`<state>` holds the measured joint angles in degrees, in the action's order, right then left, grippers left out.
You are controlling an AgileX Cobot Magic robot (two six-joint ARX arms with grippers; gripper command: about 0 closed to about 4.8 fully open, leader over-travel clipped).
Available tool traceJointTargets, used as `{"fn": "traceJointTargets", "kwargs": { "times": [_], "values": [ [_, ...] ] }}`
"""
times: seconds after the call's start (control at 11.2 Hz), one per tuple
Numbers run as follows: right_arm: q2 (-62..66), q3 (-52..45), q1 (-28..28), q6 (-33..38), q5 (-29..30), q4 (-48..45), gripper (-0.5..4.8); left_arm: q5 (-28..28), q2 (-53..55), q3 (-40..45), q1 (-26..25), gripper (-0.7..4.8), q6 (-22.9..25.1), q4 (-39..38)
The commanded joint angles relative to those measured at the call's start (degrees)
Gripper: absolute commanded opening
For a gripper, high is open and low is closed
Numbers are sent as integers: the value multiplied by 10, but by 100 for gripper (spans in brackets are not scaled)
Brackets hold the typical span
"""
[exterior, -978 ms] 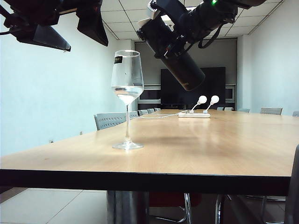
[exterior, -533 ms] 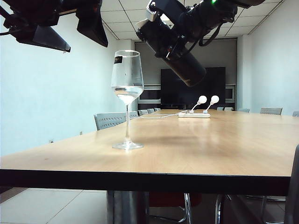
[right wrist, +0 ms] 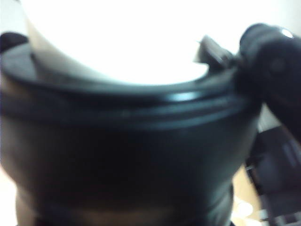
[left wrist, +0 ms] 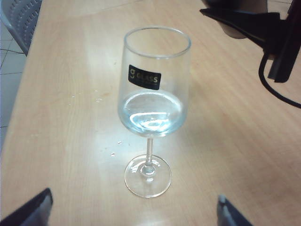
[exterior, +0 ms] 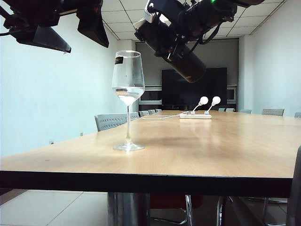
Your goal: Pick up the black thermos cup, pour some water from it into the stemmed glass, and then put the thermos cup back on the table.
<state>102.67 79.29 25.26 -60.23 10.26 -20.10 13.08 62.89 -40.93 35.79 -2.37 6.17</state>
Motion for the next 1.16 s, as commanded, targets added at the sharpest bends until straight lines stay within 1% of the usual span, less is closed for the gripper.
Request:
{"fn": "traceJointTargets", "kwargs": {
  "times": [0.09, 0.53, 0.71, 0.8, 1.16],
  "values": [
    [-8, 11, 1, -30, 1, -59, 167, 2, -1, -3, 0, 458, 0, 1],
    [0, 11, 1, -37, 1, -87, 167, -1, -1, -3, 0, 458, 0, -3],
    [4, 11, 1, -49, 2, -91, 167, -2, -1, -3, 0, 458, 0, -4],
    [21, 11, 0, -63, 2, -116, 167, -2, -1, -3, 0, 458, 0, -15],
    [21, 11, -1, -83, 2, -119, 167, -2, -1, -3, 0, 458, 0, -15]
  ]
}}
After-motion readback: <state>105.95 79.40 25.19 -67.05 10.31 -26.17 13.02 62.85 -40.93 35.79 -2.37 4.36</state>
